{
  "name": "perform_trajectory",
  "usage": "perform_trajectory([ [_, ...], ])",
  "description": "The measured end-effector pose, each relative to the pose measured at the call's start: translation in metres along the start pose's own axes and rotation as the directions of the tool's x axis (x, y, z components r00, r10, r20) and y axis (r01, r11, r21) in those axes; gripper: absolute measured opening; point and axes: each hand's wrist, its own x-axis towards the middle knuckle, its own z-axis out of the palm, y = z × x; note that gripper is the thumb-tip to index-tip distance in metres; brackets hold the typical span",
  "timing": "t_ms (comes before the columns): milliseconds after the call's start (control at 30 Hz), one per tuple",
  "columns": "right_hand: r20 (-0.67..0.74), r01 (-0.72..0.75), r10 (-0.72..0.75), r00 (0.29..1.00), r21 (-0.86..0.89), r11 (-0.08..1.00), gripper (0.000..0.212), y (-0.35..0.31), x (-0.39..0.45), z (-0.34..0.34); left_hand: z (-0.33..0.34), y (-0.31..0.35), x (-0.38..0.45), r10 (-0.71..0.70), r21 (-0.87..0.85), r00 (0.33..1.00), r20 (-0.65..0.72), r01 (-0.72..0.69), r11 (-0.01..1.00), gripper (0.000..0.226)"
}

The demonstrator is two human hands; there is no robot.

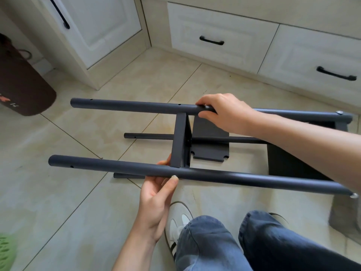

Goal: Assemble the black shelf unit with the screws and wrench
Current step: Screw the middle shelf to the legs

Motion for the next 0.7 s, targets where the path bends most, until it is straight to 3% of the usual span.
perform_trajectory([
  [133, 0.008, -0.011, 0.011, 1.000, 0.053, 0.999, 0.027, -0.001, -0.002, -0.006, 0.011, 0.007, -0.003, -0.018, -0.108, 1.000, -0.008, 0.017, 0.994, 0.058],
  [233, -0.027, -0.004, 0.007, 1.000, 0.085, 0.996, 0.027, 0.001, -0.006, -0.018, 0.024, 0.013, -0.002, 0.051, -0.046, 0.997, -0.063, -0.054, 0.997, 0.059],
  [333, -0.098, 0.011, -0.001, 0.995, 0.107, 0.994, 0.027, 0.005, -0.015, -0.036, 0.037, 0.023, -0.002, 0.136, 0.046, 0.989, -0.058, -0.133, 0.990, 0.044],
  [500, -0.129, -0.027, 0.043, 0.991, 0.119, 0.992, 0.030, 0.015, -0.040, -0.078, 0.064, 0.045, 0.002, 0.191, 0.104, 0.975, 0.113, -0.202, 0.974, 0.030],
  [700, -0.144, -0.154, 0.181, 0.973, 0.178, 0.972, 0.035, 0.038, -0.080, -0.122, 0.114, 0.070, 0.009, 0.210, 0.220, 0.922, 0.326, -0.290, 0.931, 0.035],
])
